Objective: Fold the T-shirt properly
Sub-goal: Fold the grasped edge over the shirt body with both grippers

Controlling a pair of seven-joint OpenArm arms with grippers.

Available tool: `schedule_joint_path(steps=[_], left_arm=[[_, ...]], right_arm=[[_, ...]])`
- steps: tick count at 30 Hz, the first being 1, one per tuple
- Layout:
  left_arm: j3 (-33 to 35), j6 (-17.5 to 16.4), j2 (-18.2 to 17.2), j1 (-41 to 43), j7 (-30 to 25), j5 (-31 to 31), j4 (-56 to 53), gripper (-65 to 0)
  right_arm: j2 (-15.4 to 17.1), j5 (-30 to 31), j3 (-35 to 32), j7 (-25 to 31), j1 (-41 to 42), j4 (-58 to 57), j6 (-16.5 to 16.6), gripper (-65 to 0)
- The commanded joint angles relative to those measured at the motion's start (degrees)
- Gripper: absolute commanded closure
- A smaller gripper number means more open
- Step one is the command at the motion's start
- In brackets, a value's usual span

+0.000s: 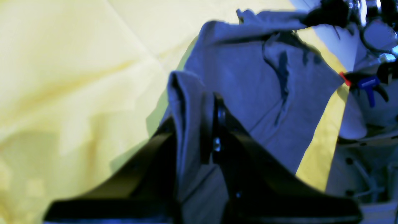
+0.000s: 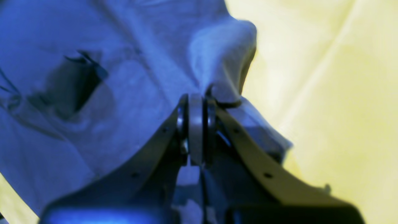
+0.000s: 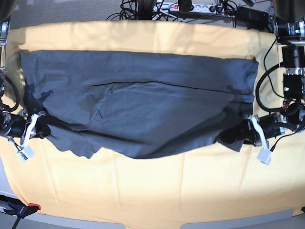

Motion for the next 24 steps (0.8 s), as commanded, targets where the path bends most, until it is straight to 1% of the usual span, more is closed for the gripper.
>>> schedule_joint_path(steps=[1,3,5,8,12,14,18,19,21,24], left_arm=[[-0.44,-0.47,-1.75,-0.79,-1.20,-1.46,1.38,0.0],[-0.55,-0.47,-2.69,0.09,-1.18,-1.42,1.86,0.0],[-0.55,-0.47,-3.82,0.24,-1.20,-1.40,1.86,0.0],[-1.20,-0.47,-5.88,0.22,-2.25,-1.40,1.86,0.0],[-2.97,-0.47,-7.26,0.26,-1.73,-1.46,1.86,0.0],[-3.17,-0.47,-7.72,0.24,0.42,-2.49,1.86,0.0],[-3.17,-0.47,-8.15,0.26,8.24,-9.41,1.86,0.0],[-3.17,-0.47,-8.20,0.26,10.84,-9.41,1.86,0.0],[-3.17,-0.47,-8.20,0.24,14.16,-9.41,1.86,0.0],[-3.17,-0.47,-8.20,0.26,14.46,-9.41,1.86,0.0]], right_arm=[[2.23,0.96,0.66,1.29,1.73,0.87,0.08,0.0],[3.19,0.90,0.66,1.44,1.70,0.87,0.08,0.0],[3.87,-0.63,0.66,1.53,1.70,0.87,0.08,0.0],[4.28,-3.39,0.66,2.58,1.70,0.81,0.08,0.0],[4.15,-3.37,0.66,2.56,1.73,0.81,0.08,0.0],[4.28,-3.37,0.66,2.47,1.70,0.81,0.08,0.0],[4.28,-2.82,0.66,0.44,1.68,0.81,0.08,0.0],[4.28,-1.81,0.66,-0.39,1.66,0.81,0.08,0.0],[4.26,0.13,0.66,-2.51,1.70,0.83,0.08,0.0],[4.31,-0.76,0.66,-3.13,1.70,0.83,0.08,0.0]])
